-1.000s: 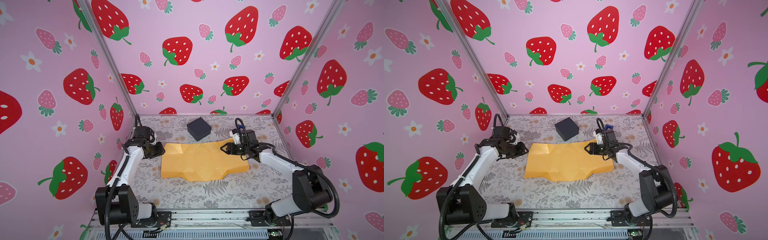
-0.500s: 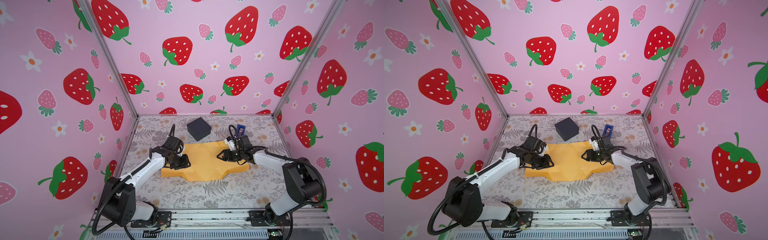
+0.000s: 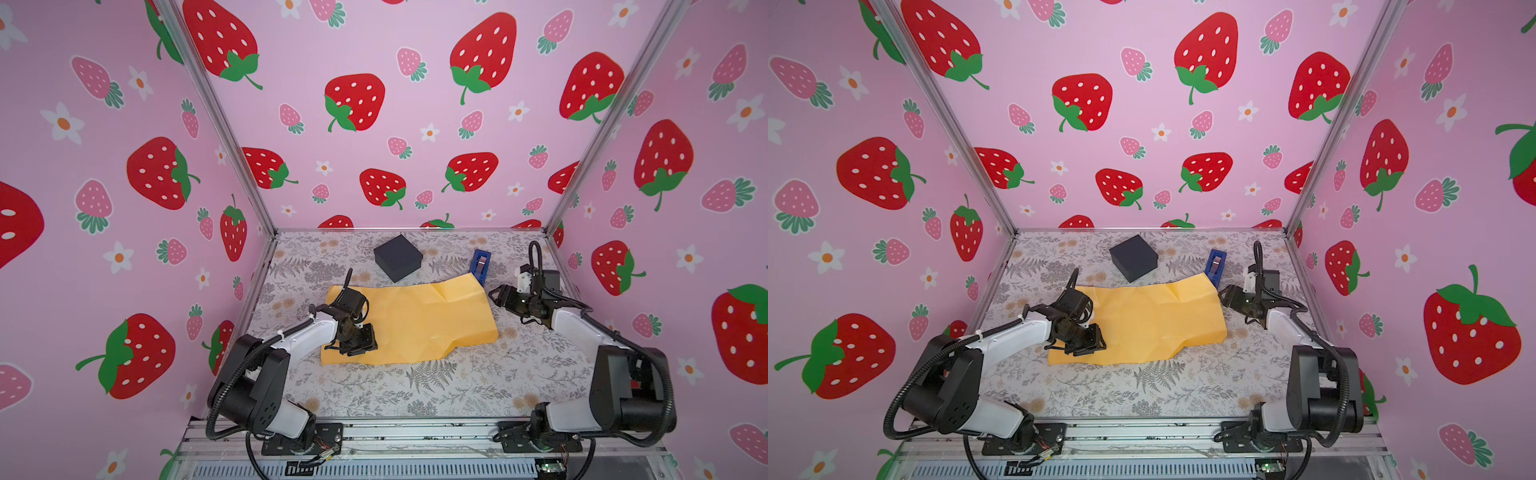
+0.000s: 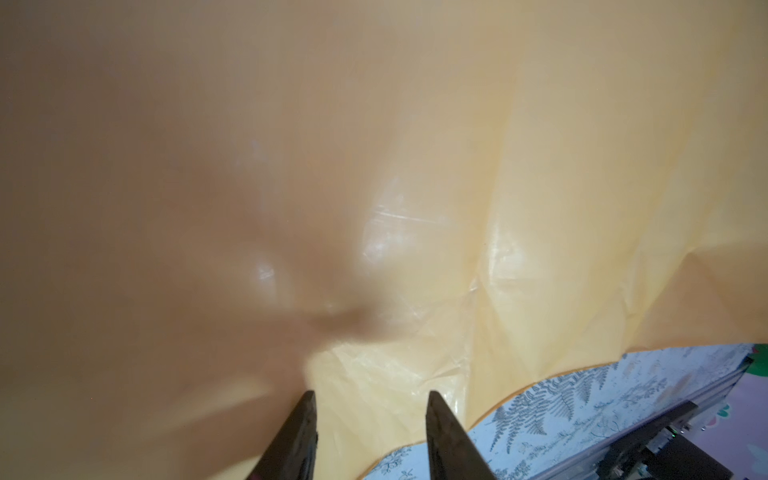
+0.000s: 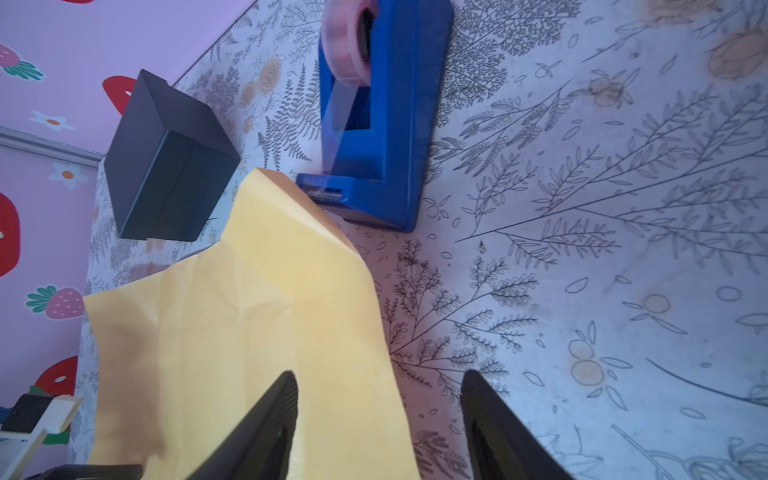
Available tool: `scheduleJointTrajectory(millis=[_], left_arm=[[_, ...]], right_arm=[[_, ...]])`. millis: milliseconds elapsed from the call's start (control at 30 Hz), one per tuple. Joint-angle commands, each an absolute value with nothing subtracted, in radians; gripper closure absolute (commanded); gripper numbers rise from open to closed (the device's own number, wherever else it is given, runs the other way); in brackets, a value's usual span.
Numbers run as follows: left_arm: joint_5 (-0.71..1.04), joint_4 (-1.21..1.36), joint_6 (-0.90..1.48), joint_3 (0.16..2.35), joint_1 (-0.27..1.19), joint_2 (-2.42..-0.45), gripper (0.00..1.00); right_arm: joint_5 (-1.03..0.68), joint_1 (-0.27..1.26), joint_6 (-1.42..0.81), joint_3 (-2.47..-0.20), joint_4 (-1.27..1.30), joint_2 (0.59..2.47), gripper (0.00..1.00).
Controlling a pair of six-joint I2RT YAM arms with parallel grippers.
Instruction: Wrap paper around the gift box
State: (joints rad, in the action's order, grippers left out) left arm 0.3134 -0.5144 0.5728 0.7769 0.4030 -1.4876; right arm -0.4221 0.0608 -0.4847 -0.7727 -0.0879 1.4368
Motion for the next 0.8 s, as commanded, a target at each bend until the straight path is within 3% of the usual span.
scheduleJointTrajectory(millis=[0, 200, 333, 500, 767], left_arm=[[0.271, -0.540, 0.569, 0.749, 0.382, -1.468, 0.55], [0.249, -0.574, 0.575, 0.712, 0.342, -1.390, 0.55], [0.250, -0.609, 0.577, 0.701, 0.320, -1.337, 0.55], [0.259, -0.660, 0.563, 0.717, 0.317, -1.303, 0.54], [0.267, -0.742, 0.515, 0.838, 0.316, -1.297, 0.54]], right_arm=[[-0.510, 0.056, -0.445, -0.763, -0.078, 1.502, 0.34], [-0.651, 0.121, -0.474, -0.692, -0.029, 1.542, 0.39], [-0.639, 0.164, -0.537, -0.621, -0.006, 1.487, 0.48], [-0.604, 0.221, -0.570, -0.578, -0.030, 1.416, 0.52], [-0.318, 0.238, -0.536, -0.705, -0.200, 1.337, 0.45]])
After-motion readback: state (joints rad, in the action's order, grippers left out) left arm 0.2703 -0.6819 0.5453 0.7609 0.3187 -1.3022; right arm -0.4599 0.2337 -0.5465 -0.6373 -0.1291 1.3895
